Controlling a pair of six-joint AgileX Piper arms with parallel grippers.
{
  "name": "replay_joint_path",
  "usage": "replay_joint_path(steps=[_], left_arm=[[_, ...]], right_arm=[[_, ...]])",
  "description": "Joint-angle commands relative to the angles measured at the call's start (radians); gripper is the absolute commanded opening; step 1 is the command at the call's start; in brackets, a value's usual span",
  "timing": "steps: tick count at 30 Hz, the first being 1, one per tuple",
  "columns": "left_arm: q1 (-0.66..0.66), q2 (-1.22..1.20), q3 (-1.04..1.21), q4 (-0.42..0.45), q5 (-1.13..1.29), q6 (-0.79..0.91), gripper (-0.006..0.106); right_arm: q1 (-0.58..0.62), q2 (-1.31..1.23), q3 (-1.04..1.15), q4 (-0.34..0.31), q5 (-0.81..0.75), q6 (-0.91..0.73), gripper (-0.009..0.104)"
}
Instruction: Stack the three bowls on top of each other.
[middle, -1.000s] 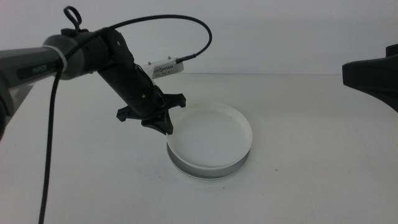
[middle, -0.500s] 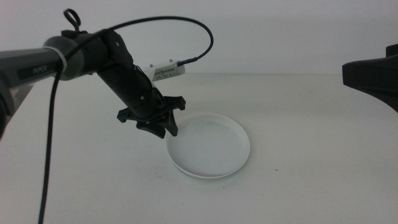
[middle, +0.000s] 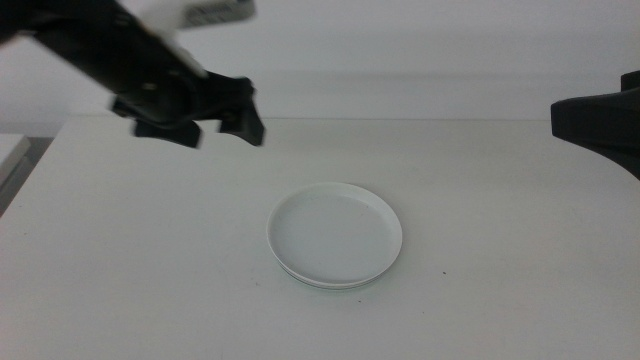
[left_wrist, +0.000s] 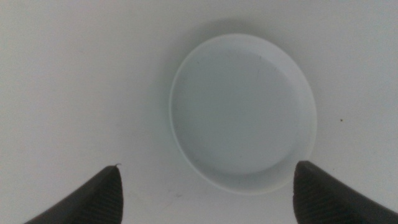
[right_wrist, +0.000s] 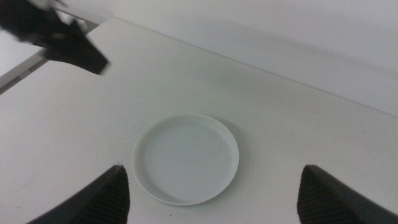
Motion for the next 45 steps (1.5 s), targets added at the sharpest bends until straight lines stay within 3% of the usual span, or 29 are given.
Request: replay_joint_path(steps=[1, 6, 13, 38, 45], left_arm=[[-0.004, -0.135, 0.078, 0.037, -0.043, -0.013, 0.094], [-0.004, -0.375, 0.228, 0.125, -0.117, -0.073, 0.094], [-0.002, -0.588, 0.292, 0.324, -0.187, -0.167, 0.094], [-0.002, -0.654, 0.299, 0.382, -0.342, -0.188, 0.094], [-0.002, -0.789, 0.48, 0.351, -0.388, -0.188, 0.094]], right_arm=[[-0.006, -0.004, 0.006, 0.0, -0.008, -0.012, 0.092], [-0.006, -0.004, 0.006, 0.0, -0.008, -0.012, 0.092], [-0.006, -0.004, 0.006, 0.0, -0.008, -0.012, 0.092], [-0.006, -0.004, 0.006, 0.0, -0.008, -0.012, 0.092], [-0.006, -0.004, 0.022, 0.002, -0.026, -0.012, 0.092]])
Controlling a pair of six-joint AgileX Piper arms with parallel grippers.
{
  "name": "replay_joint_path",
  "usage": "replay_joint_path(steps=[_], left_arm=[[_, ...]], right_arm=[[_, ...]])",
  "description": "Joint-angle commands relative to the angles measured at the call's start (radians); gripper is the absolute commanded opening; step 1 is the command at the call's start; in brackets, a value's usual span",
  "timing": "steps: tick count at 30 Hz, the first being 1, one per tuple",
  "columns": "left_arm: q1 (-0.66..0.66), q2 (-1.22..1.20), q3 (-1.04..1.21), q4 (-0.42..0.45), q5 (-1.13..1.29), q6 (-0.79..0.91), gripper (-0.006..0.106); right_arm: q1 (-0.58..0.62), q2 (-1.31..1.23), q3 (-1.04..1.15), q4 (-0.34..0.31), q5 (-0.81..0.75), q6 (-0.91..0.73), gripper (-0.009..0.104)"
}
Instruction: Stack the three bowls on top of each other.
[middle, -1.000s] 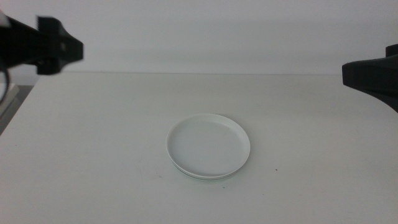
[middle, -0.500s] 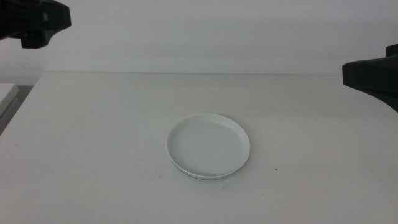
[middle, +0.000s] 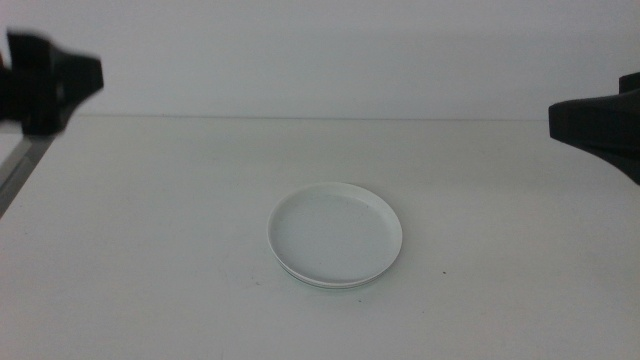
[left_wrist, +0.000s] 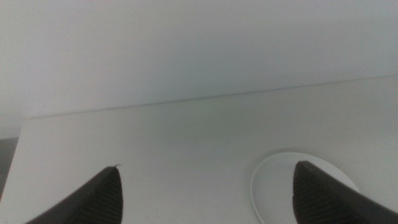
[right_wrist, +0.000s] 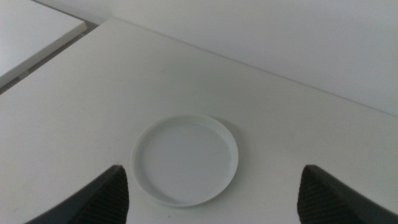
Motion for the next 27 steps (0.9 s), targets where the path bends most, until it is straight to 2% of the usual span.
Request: replay_joint_path(steps=[1, 3, 5, 7, 8, 10, 13, 18, 19, 23, 27], left_arm=[[0.0, -0.06, 0.072, -0.011, -0.058, -0.008, 0.094], [0.0, -0.118, 0.144, -0.011, -0.123, -0.008, 0.094], [0.0, -0.182, 0.217, -0.013, -0.162, -0.008, 0.094], [0.0, -0.246, 0.286, -0.034, -0.188, -0.008, 0.094], [0.0, -0.271, 0.315, -0.052, -0.198, -0.008, 0.094], [0.0, -0.33, 0.388, -0.092, -0.225, -0.008, 0.094], [0.002, -0.43, 0.499, -0.094, -0.255, -0.008, 0.094], [0.072, -0.616, 0.671, -0.116, -0.259, -0.008, 0.094], [0.096, -0.656, 0.702, -0.127, -0.261, -0.008, 0.094], [0.182, -0.794, 0.805, -0.166, -0.283, -0.008, 0.094], [0.214, -0.848, 0.914, -0.166, -0.315, -0.008, 0.094]], right_arm=[[-0.006, -0.007, 0.028, -0.008, -0.056, -0.012, 0.092], [-0.006, -0.032, 0.092, -0.05, -0.229, -0.012, 0.092], [-0.008, -0.067, 0.188, -0.119, -0.454, -0.012, 0.092], [-0.024, -0.111, 0.281, -0.15, -0.611, -0.012, 0.092], [-0.04, -0.133, 0.328, -0.157, -0.643, -0.012, 0.092], [-0.082, -0.19, 0.406, -0.192, -0.619, -0.012, 0.092], [-0.165, -0.306, 0.539, -0.304, -0.566, -0.012, 0.092], [-0.279, -0.538, 0.742, -0.311, -0.572, -0.012, 0.092], [-0.286, -0.584, 0.781, -0.314, -0.572, -0.012, 0.092], [-0.287, -0.745, 0.918, -0.391, -0.599, -0.012, 0.092], [-0.287, -0.858, 1.015, -0.393, -0.627, -0.012, 0.092]])
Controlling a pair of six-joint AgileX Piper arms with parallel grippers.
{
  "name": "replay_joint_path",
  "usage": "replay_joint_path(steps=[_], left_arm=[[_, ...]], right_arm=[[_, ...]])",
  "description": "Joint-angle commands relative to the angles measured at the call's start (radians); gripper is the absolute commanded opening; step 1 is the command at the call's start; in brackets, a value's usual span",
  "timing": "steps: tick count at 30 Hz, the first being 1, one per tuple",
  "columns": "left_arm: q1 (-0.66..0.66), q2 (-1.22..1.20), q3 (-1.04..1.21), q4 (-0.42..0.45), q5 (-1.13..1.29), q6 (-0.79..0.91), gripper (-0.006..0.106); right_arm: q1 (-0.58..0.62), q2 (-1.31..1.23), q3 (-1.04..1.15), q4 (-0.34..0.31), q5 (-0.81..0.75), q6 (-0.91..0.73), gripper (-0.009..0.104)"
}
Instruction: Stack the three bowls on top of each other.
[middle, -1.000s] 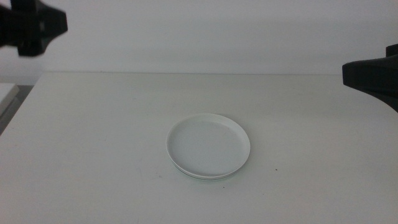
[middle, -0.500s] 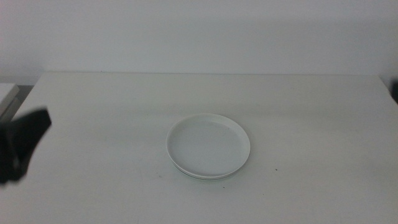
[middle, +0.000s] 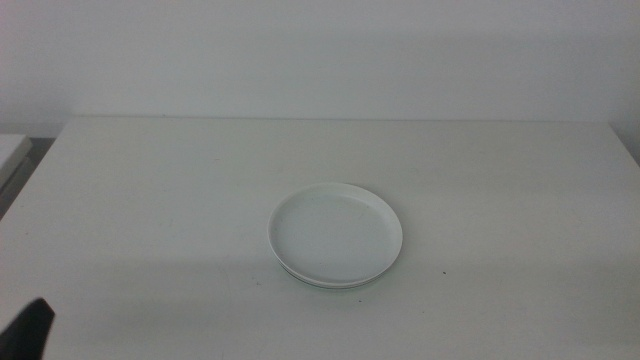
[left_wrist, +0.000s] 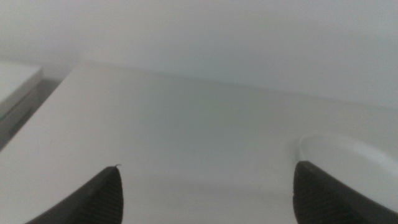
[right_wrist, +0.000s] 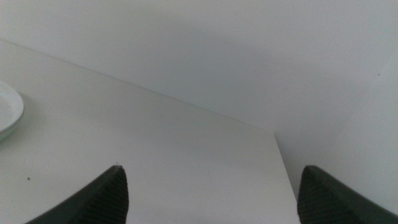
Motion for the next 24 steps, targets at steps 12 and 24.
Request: replay_joint_path(steps=[12, 24], left_arm=[[0.007, -0.008, 0.109, 0.042, -0.175, -0.004, 0.094], [0.007, -0.008, 0.109, 0.149, -0.186, -0.004, 0.094]], right_arm=[[-0.005, -0.074, 0.057, 0.05, -0.079, -0.012, 0.092], [-0.005, -0.074, 0.057, 0.132, -0.077, -0.012, 0.092]])
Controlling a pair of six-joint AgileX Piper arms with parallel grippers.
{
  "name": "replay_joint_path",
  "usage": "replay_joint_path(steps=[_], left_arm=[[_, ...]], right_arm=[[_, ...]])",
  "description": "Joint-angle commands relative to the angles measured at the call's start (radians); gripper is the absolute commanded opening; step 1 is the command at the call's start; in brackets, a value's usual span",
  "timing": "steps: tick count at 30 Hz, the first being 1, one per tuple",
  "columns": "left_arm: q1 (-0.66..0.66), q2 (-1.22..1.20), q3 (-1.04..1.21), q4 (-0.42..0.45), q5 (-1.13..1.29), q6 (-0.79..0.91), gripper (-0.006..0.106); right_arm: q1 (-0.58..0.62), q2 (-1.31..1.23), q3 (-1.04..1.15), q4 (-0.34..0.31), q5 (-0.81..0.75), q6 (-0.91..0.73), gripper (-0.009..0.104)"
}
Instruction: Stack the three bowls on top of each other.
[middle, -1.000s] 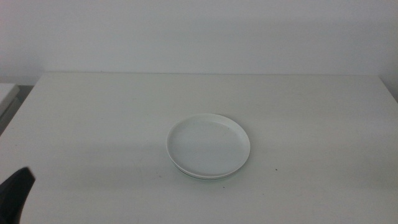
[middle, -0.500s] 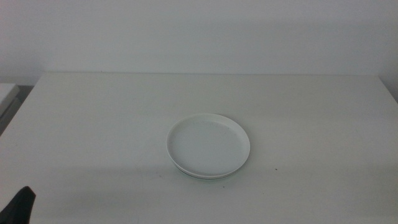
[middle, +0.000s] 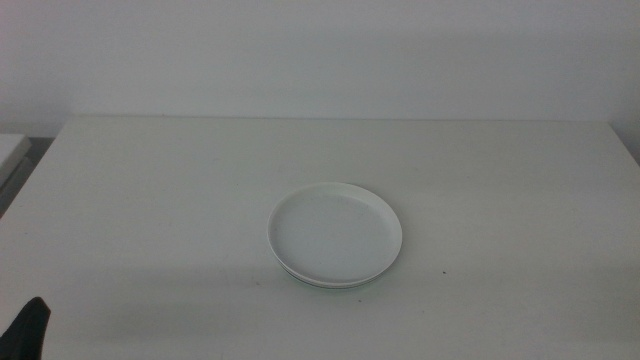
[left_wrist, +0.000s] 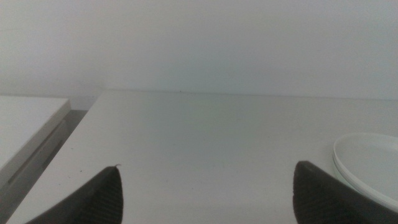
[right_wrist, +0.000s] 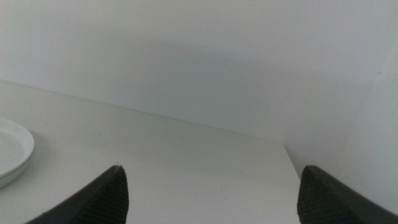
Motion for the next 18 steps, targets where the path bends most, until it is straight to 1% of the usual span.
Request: replay_joint_path(steps=[1, 3, 4, 6, 7, 8, 10, 11, 12, 15, 16, 18], left_arm=[[0.004, -0.004, 0.0, 0.008, -0.016, -0.004, 0.094], [0.004, -0.004, 0.0, 0.008, -0.016, -0.004, 0.094], [0.004, -0.004, 0.0, 0.008, -0.016, -0.004, 0.094], [0.004, -0.004, 0.0, 0.008, -0.016, -0.004, 0.094], [0.004, -0.004, 0.0, 0.008, -0.016, -0.004, 0.094], [0.004, -0.004, 0.0, 0.008, -0.016, -0.004, 0.094], [0.004, -0.004, 0.0, 0.008, -0.016, -0.004, 0.094], [0.004, -0.004, 0.0, 0.008, -0.016, -0.004, 0.094], [0.004, -0.004, 0.0, 0.008, -0.016, -0.004, 0.094], [0.004, -0.004, 0.0, 0.008, -0.016, -0.004, 0.094], [0.004, -0.004, 0.0, 0.008, -0.016, -0.004, 0.094], [0.004, -0.004, 0.0, 0.008, -0.016, -0.004, 0.094]], right_arm=[[-0.005, -0.005, 0.004, 0.017, -0.011, -0.012, 0.092], [-0.005, -0.005, 0.004, 0.019, -0.011, -0.012, 0.092], [-0.005, -0.005, 0.004, 0.009, -0.011, -0.012, 0.092], [-0.005, -0.005, 0.004, -0.041, -0.014, 0.018, 0.092], [-0.005, -0.005, 0.004, -0.05, -0.014, 0.075, 0.092], [-0.005, -0.005, 0.004, -0.06, -0.01, 0.171, 0.092], [-0.005, -0.005, 0.004, -0.123, -0.008, 0.387, 0.092], [-0.005, -0.005, 0.004, -0.17, -0.008, 0.467, 0.092], [-0.005, -0.005, 0.004, -0.201, -0.008, 0.507, 0.092], [-0.005, -0.005, 0.004, -0.205, -0.008, 0.51, 0.092], [-0.005, -0.005, 0.004, -0.198, -0.008, 0.51, 0.092], [-0.005, -0.005, 0.004, -0.161, -0.008, 0.514, 0.092]])
